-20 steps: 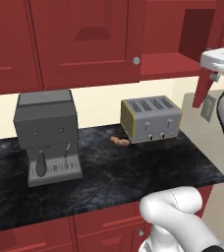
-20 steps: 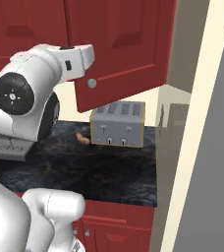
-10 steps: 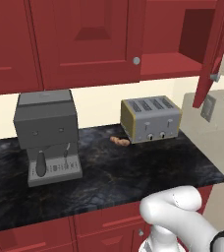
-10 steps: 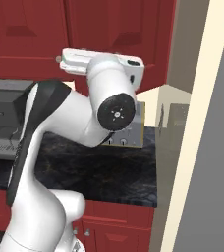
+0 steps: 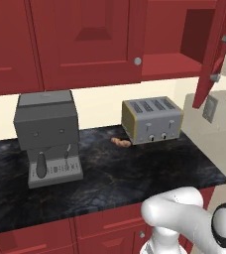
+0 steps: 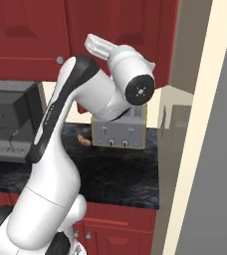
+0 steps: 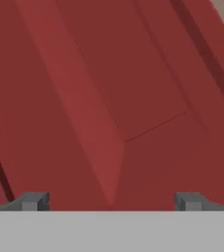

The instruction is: Close all open cabinet doors.

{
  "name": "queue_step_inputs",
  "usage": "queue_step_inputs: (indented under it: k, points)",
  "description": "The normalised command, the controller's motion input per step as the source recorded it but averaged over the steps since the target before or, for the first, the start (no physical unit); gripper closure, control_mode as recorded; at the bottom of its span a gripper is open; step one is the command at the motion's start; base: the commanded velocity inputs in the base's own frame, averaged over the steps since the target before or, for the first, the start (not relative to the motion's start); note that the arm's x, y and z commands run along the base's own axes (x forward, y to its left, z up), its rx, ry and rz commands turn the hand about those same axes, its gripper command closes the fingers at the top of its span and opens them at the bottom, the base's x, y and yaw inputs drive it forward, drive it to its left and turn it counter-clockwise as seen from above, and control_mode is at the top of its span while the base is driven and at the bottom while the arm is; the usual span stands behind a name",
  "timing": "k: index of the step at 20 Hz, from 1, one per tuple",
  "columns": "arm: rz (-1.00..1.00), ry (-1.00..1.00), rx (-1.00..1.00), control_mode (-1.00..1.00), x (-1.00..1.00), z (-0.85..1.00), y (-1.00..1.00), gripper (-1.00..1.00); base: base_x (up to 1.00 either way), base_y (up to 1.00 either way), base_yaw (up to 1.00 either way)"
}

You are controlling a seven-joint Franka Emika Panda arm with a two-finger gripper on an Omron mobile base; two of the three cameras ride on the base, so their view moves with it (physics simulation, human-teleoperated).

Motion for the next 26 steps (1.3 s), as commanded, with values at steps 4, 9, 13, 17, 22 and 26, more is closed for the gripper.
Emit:
queue_step_inputs:
  k: [4,9,13,17,22,26]
  points:
    - [0.00,0.15,0.07,-1.00,1.00,-0.25,0.43,-1.00,0.00,0.00,0.00]
    - [0.00,0.16,0.04,-1.00,1.00,-0.22,0.54,-1.00,0.00,0.00,0.00]
    - [0.00,0.16,0.04,-1.00,1.00,-0.14,0.56,-1.00,0.00,0.00,0.00]
    - [0.00,0.12,0.01,-1.00,0.95,-0.14,0.62,-1.00,0.00,0.00,0.00]
    - [-0.03,0.06,0.00,-1.00,0.82,-0.20,0.54,-1.00,0.00,0.00,0.00]
    - [-0.04,0.04,-0.03,-1.00,0.59,-0.37,0.40,-1.00,0.00,0.00,0.00]
